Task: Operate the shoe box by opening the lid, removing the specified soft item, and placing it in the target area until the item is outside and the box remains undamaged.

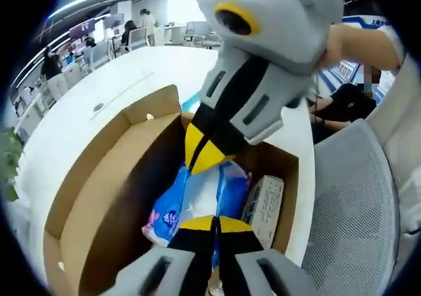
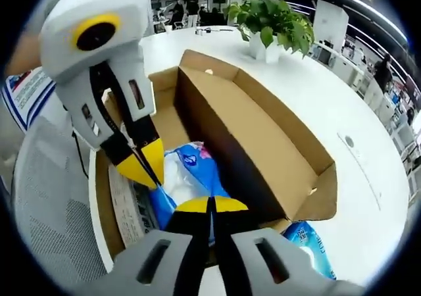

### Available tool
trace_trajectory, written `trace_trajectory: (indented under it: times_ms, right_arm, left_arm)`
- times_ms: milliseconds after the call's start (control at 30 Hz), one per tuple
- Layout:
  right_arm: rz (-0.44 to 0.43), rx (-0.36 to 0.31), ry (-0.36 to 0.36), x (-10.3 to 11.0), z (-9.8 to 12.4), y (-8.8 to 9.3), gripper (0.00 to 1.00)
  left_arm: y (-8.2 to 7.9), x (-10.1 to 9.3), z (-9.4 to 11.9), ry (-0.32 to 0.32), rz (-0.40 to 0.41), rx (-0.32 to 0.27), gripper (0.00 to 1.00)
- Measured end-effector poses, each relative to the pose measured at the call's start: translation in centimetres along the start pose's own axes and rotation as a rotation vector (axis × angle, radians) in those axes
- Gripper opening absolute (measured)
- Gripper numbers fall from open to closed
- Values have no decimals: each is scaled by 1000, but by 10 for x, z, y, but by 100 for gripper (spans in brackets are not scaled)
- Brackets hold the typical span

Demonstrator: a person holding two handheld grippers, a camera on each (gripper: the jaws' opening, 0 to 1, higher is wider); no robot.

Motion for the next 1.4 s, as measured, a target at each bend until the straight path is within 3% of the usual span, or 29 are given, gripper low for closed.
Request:
trace_trajectory:
  times_ms: [767, 1133, 1400]
  right_arm:
    - [35, -88, -20, 14, 43, -33, 0]
    - [64, -139, -24, 17, 78, -51, 0]
    - [89, -151, -19, 14, 99, -50, 0]
  left_arm:
    - [-17, -9, 49, -41, -23, -10, 0]
    - [-36, -17, 79, -60, -24, -19, 0]
    - [-57, -30, 89, -52, -41, -39, 0]
Point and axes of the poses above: the point that each gripper's makers call its tool centre point, and the gripper's own axes: z roughly backward along the fingers, x roughly to its left, y roughly out of its underside, the point moved 1 cm from there along z, roughly backward along the fingers, and after that the axes turned 5 degrees about x, right-handed, at the moved point
